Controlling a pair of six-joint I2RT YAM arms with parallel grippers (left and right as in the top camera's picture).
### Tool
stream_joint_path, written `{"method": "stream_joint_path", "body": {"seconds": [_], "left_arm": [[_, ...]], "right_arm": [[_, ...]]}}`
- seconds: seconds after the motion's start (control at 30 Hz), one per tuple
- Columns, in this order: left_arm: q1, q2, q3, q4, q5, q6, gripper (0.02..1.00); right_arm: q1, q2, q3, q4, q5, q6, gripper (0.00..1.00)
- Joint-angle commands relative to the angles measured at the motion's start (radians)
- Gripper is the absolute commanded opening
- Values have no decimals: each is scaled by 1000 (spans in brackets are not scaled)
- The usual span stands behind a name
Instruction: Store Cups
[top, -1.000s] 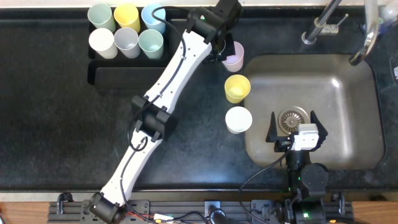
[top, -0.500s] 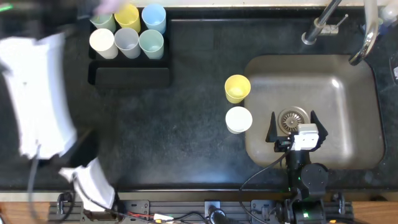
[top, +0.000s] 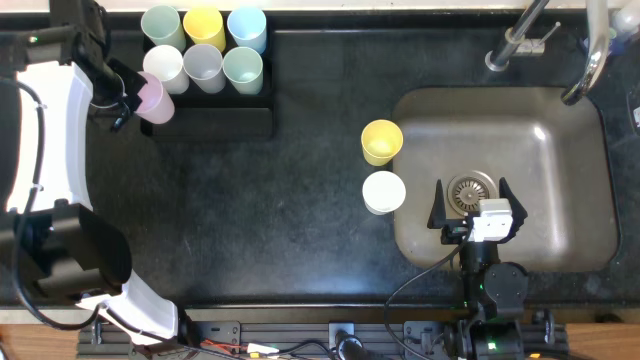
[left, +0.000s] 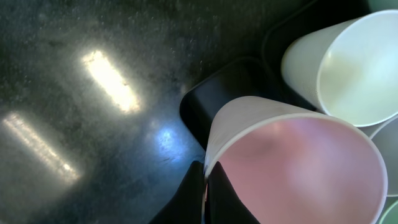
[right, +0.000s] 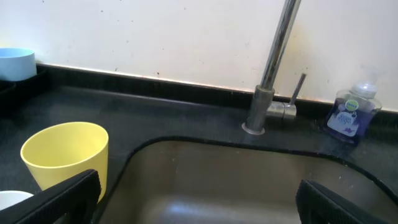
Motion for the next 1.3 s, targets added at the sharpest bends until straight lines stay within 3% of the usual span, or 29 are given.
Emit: {"method": "stream_joint_path", "body": {"seconds": [0.03,1.0,1.03,1.07,1.1,1.13,1.3], "left_arm": [[-2,-50,-53,59,3,-22,36],[-3,-50,-315,304,-16,-70,36],[-3,-50,-316,304,-16,-69,86],[-3,-50,-316,304,-16,-69,457],[-3,-50,-316,304,-16,-69,687],[-3,-50,-316,304,-15,-70,1000],[-3,-53,-315,300,-14,-69,1000]], "right_arm": [[4,-6,-13,5,4,0,996],[4,-6,-13,5,4,0,998],[4,-6,-13,5,4,0,996],[4,-6,-13,5,4,0,996],[4,-6,-13,5,4,0,998],[4,-6,-13,5,4,0,996],[4,-6,-13,5,4,0,998]]}}
